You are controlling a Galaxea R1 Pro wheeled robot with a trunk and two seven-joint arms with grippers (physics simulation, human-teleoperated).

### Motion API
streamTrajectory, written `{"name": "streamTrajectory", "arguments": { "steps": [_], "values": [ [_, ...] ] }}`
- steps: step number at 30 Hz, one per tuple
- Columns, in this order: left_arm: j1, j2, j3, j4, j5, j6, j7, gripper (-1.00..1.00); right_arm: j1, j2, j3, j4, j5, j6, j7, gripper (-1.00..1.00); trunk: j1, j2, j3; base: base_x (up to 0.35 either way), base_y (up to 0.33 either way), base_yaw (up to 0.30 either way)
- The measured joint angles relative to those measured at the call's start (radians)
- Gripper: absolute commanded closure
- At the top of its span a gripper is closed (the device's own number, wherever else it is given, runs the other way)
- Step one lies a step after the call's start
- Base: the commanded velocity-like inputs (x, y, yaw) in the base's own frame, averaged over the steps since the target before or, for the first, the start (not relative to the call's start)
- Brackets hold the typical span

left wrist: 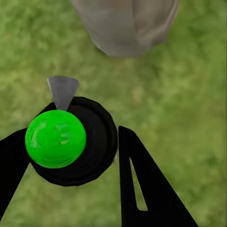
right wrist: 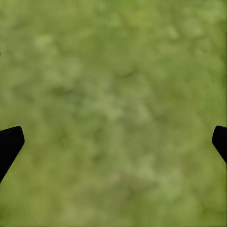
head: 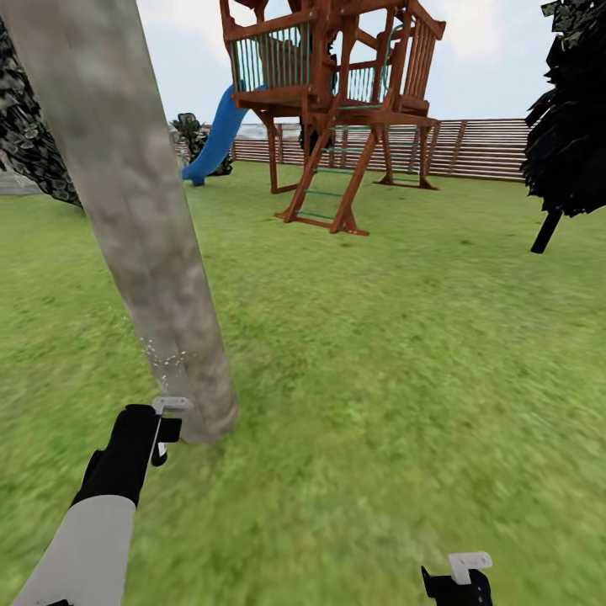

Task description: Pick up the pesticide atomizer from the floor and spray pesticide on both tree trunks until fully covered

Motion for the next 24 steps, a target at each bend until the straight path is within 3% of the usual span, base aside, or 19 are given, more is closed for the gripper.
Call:
{"name": "streamTrajectory", "arguments": {
  "steps": [10,14,18,24],
  "values": [
    [0.03,0.004,0.002,0.005,0.0,-0.002,0.0,1.0,0.0,0.001,0.0,0.002,0.001,0.0,0.0,-1.0,0.0,0.0,0.0,0.023,-0.252,0.267],
    [0.05,0.006,0.002,0.023,0.003,-0.039,0.0,1.0,0.0,0.0,0.0,0.001,0.002,0.0,0.0,-1.0,0.0,0.0,0.0,0.097,-0.066,0.036],
    [0.055,0.005,0.04,0.026,0.003,-0.053,-0.001,1.0,0.0,0.0,0.0,0.0,0.002,-0.001,0.0,-1.0,0.001,0.0,0.0,0.006,-0.004,0.176],
    [0.056,0.0,0.041,0.026,0.006,-0.054,-0.002,1.0,0.0,0.001,0.0,0.001,0.002,-0.001,0.0,-1.0,0.0,0.0,0.0,0.083,-0.085,0.23]
  ]
}}
